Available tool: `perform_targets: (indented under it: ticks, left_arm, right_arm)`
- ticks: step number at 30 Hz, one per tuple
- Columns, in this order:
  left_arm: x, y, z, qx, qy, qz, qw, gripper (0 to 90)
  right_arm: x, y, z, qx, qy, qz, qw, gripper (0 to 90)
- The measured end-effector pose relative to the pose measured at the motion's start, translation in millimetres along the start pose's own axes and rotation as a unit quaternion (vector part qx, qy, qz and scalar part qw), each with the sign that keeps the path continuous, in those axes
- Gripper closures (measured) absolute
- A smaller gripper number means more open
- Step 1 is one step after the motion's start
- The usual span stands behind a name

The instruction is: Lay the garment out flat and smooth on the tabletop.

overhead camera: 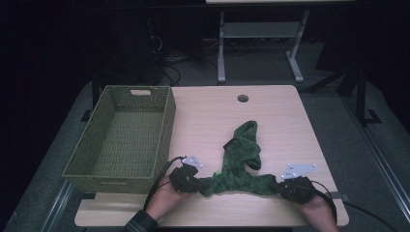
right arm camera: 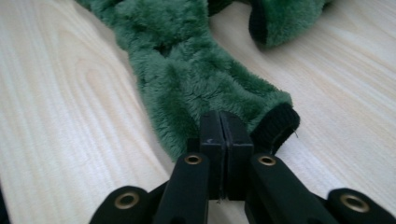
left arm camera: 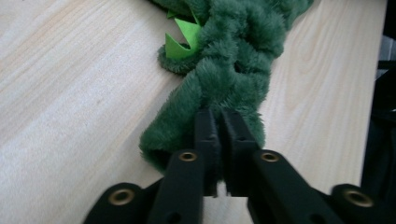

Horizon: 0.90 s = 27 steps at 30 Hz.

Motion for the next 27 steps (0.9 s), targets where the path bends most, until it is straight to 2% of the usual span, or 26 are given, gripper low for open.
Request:
perform_targets:
  ticks: [4, 7, 10, 14, 19, 24, 27]
  left_arm:
    - [10.2, 1.0, -4.5, 0.006, 0.011, 0.002, 0.9999, 72.5]
    - [25.1, -1.5, -5.1, 0.011, 0.027, 0.002, 0.9996, 65.7]
    - [40.7, -5.3, -3.3, 0.016, 0.033, 0.011, 0.9993, 56.9]
    - [65.6, -16.5, -1.7, 0.025, 0.053, 0.008, 0.9982, 53.8]
    - [96.2, -31.3, 4.4, 0.033, 0.078, 0.008, 0.9964, 52.4]
    - [117.5, -45.0, 15.4, 0.036, 0.087, 0.012, 0.9955, 51.2]
    - [126.3, -50.6, 21.8, 0.031, 0.091, 0.002, 0.9954, 50.6]
  right_arm:
    - [6.8, -0.9, -4.0, -0.006, 0.019, -0.006, 0.9998, 81.5]
    - [18.2, 4.1, -7.2, -0.010, 0.042, -0.008, 0.9990, 74.6]
    - [27.5, 12.7, -6.8, -0.026, 0.050, -0.003, 0.9984, 69.3]
    - [34.1, 22.6, -1.4, -0.033, 0.046, 0.002, 0.9984, 66.4]
    - [38.7, 30.6, 6.1, -0.031, 0.042, 0.011, 0.9986, 60.7]
    - [42.5, 37.3, 11.9, -0.024, 0.042, 0.021, 0.9986, 58.5]
    - [42.5, 37.8, 14.6, -0.017, 0.041, 0.030, 0.9985, 57.8]
Point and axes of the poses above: each handheld gripper's, and its own axes: z roughly forward along the jaws, x roughly out of its top, y roughly to its right, the point moved 10 cm from there along z, roughly forward along the jaws, and after that the axes turned 10 degrees about x, right-handed, at the moved point
